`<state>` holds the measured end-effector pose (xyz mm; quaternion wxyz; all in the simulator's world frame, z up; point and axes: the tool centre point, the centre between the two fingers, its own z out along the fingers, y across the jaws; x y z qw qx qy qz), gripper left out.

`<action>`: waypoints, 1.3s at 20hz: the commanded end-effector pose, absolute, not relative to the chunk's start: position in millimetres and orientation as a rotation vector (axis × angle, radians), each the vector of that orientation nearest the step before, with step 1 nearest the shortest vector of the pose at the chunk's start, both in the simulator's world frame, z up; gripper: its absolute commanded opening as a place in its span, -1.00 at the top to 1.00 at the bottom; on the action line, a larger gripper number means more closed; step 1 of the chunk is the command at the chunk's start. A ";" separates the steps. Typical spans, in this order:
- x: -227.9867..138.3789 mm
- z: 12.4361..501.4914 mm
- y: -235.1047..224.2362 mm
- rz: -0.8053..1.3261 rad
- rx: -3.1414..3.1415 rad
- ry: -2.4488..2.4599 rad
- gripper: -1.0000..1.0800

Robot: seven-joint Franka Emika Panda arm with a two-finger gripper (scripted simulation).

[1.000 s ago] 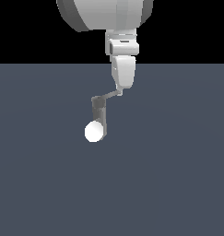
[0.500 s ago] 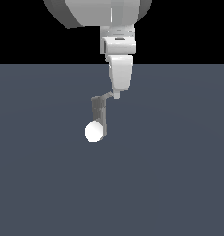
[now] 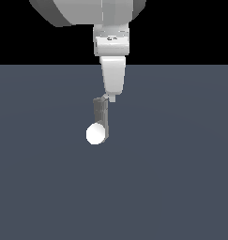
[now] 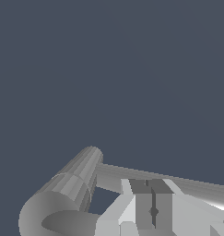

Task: Turn on the faucet by rotating a designated handle.

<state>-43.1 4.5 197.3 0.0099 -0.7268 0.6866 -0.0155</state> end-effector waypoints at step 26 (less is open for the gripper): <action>-25.4 184.8 112.2 -0.008 -2.306 2.129 1.00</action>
